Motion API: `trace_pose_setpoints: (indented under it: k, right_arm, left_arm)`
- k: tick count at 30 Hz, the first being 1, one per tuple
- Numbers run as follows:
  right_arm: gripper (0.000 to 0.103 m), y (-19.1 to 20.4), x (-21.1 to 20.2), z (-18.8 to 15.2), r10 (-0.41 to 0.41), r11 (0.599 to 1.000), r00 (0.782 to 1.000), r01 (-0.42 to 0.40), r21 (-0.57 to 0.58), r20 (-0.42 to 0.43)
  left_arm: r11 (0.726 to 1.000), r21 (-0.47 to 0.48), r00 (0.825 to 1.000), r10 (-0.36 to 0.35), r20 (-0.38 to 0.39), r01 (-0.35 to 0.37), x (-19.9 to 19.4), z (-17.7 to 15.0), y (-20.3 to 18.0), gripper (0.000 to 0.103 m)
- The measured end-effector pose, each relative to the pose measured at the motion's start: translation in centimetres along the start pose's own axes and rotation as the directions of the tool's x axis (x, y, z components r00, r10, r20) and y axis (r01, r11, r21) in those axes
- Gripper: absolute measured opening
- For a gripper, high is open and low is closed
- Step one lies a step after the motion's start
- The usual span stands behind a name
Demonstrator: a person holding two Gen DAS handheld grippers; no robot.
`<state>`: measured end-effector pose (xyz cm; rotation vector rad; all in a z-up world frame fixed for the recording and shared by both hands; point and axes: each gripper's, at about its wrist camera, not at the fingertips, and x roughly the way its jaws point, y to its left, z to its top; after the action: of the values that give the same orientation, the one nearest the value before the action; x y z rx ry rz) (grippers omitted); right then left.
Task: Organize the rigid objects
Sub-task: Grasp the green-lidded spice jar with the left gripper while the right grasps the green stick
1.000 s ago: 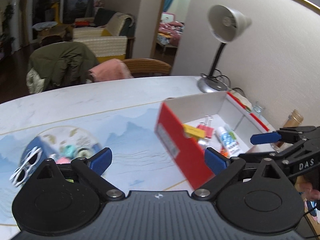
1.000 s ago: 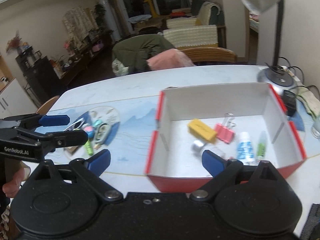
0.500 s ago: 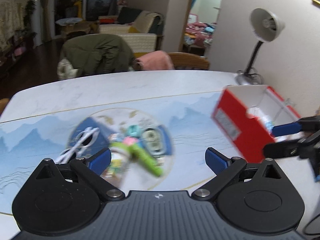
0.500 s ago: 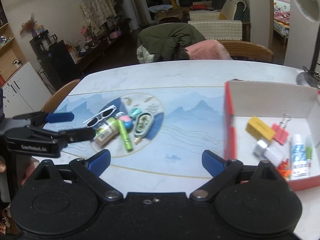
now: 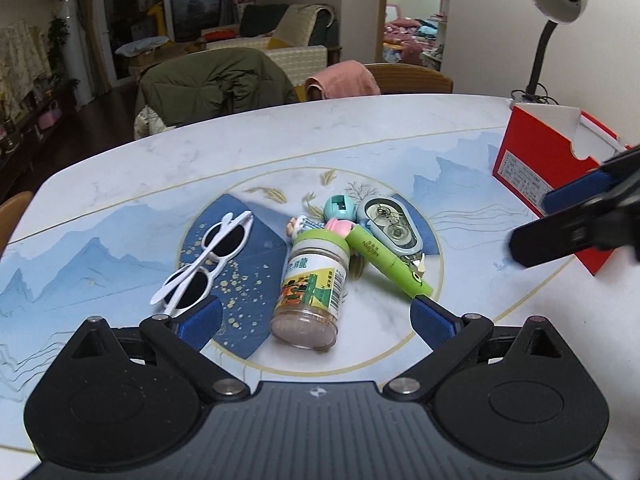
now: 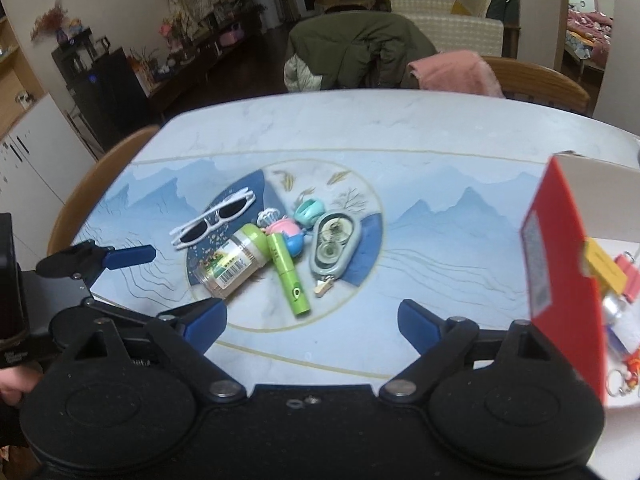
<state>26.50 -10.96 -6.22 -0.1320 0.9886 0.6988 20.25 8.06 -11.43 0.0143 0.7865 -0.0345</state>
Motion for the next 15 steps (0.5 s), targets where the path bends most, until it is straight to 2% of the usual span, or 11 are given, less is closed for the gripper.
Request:
trace_pose_setpoints:
  k: [8, 13, 15]
  right_arm:
    - [0.075, 1.9, 4.9, 1.2, -0.027, 0.999, 0.998, 0.025, -0.036, -0.062]
    - [0.061, 2.7, 7.4, 1.8, -0.035, 0.998, 0.995, 0.030, -0.058, -0.096]
    - [0.059, 2.9, 8.1, 2.0, -0.042, 0.997, 0.994, 0.036, -0.061, -0.104]
  left_arm:
    - [1.000, -0.011, 1.000, -0.012, -0.023, 0.012, 2.5, -0.7, 0.9, 0.101]
    - [1.000, -0.026, 0.999, -0.017, -0.032, 0.016, 3.5, -0.8, 1.2, 0.100]
    - [0.999, -0.032, 0.999, -0.017, -0.035, 0.016, 3.8, -0.8, 1.3, 0.100]
